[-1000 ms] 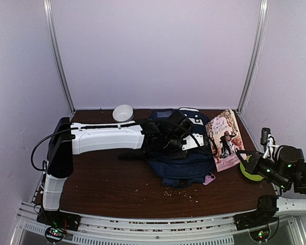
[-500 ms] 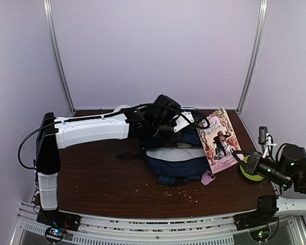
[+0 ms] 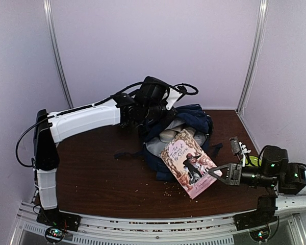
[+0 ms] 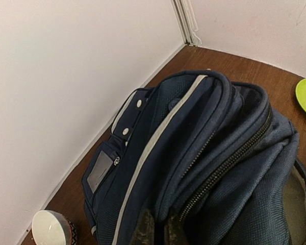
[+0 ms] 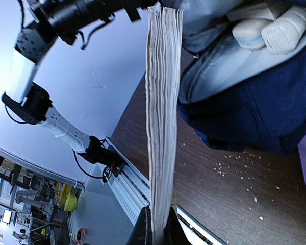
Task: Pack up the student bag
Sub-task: Place the book in the student bag.
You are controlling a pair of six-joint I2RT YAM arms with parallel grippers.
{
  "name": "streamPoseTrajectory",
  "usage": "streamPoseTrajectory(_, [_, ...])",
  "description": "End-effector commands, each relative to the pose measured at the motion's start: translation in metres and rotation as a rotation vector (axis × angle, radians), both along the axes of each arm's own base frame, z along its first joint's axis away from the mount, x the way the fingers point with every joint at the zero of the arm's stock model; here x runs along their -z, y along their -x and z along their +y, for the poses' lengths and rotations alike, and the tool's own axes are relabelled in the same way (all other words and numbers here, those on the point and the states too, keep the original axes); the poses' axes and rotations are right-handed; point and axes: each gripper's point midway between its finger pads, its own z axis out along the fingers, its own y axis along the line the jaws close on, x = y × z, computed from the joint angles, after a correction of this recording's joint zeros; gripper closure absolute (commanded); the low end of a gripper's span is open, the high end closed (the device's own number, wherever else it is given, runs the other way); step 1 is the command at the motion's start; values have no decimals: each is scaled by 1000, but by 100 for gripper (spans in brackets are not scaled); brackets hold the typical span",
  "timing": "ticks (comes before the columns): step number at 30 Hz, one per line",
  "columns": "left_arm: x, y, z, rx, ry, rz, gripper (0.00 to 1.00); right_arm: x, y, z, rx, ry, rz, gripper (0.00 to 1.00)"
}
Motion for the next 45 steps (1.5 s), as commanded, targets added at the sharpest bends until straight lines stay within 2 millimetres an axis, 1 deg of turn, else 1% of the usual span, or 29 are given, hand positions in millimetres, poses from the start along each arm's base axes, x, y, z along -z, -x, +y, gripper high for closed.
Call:
streamPoseTrajectory(1, [-97, -2, 4, -23, 279, -87, 100, 6, 5, 15, -42, -84, 76, 100])
streamPoseTrajectory(4, [-106, 9, 0, 19, 316, -89, 100, 19, -9, 14, 33, -104, 129, 100])
streamPoseTrajectory(6, [-112, 18, -3, 43, 331, -98, 100, 24, -21, 10, 97, -138, 164, 100])
streamPoseTrajectory(8, [-120, 29, -9, 71, 339, -116, 100, 22, -33, 4, 156, -199, 182, 100])
streamPoseTrajectory(11, [-134, 44, -14, 105, 355, -147, 100, 22, -50, -10, 257, -276, 216, 100])
streamPoseTrajectory(13, [-145, 53, -17, 125, 376, -158, 100, 25, -61, -19, 319, -306, 240, 100])
streamPoseTrajectory(16, [-159, 62, -19, 148, 400, -173, 100, 23, -75, -30, 389, -369, 251, 100])
streamPoseTrajectory(21, [-169, 74, -23, 175, 415, -185, 100, 16, -93, -37, 450, -433, 242, 100])
streamPoseTrajectory(25, [-176, 82, -25, 189, 434, -186, 100, 14, -103, -36, 474, -520, 257, 100])
streamPoseTrajectory(27, [-181, 85, -26, 189, 446, -194, 100, 8, -107, -33, 461, -572, 260, 100])
streamPoseTrajectory(28, [-184, 86, -26, 191, 454, -197, 100, 6, -108, -30, 453, -581, 264, 100])
streamPoseTrajectory(31, [-189, 90, -30, 203, 479, -188, 100, 8, -116, -23, 466, -577, 289, 100])
streamPoseTrajectory(35, [-191, 100, -37, 227, 497, -181, 100, 14, -128, -28, 537, -632, 311, 100])
streamPoseTrajectory(39, [-189, 109, -41, 245, 495, -173, 100, 7, -139, -31, 576, -694, 285, 100])
streamPoseTrajectory(42, [-187, 114, -42, 253, 497, -166, 100, 4, -149, -24, 573, -700, 285, 100])
streamPoseTrajectory(45, [-190, 119, -42, 263, 506, -163, 100, 8, -157, -12, 565, -695, 309, 100])
